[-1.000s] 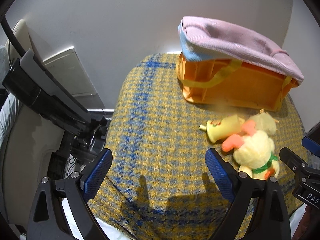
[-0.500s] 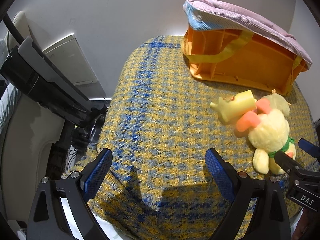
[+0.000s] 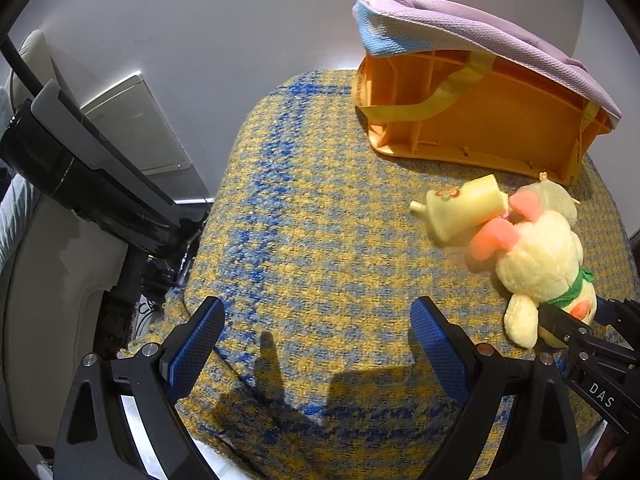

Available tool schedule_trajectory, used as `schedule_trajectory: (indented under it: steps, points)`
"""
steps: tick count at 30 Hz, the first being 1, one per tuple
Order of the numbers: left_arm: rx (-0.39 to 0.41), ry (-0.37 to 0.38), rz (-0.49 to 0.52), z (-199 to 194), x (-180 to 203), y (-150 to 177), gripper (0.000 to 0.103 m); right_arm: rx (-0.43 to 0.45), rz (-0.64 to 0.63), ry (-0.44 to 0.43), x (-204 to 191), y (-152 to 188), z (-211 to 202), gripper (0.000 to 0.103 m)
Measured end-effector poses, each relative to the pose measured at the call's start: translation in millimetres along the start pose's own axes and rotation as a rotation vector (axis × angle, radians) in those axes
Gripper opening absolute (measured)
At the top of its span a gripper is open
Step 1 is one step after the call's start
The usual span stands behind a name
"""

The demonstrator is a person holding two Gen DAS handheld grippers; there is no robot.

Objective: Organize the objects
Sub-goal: 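Move the right tool onto the yellow duck plush and close on it, then grasp the yellow flower-print cup with the left tool while the right tool holds the duck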

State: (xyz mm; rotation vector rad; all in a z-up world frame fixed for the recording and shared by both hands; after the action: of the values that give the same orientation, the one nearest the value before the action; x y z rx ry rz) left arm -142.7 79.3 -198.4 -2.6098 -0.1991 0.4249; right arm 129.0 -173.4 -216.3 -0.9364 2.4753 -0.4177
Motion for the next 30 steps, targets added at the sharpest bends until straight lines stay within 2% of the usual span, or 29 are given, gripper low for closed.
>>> schedule_trajectory:
  steps: [17,30]
  points:
    - [0.047,0.122,0.074,1.5,70.5,-40.7,0.095,0.1,0.121,0.107,67.9,-1.9,-51.5,0.046]
    - [0.025,0.187,0.074,23.4,98.3,-60.7,0.091,0.117,0.16,0.108,89.2,-8.3,-55.9,0.046]
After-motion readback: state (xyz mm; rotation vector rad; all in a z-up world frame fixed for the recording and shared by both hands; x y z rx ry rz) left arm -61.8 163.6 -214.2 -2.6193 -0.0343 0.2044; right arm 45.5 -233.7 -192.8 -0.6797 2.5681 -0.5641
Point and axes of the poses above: each gripper's, at about its wrist camera, not at the fingertips, and z roughly the way its jaws point, x to its right, y to its underside, the point moved 8 cm from there along z, roughly the way its jaws point, and after that the axes turned 10 degrees about -y, right-handed, at the moved point
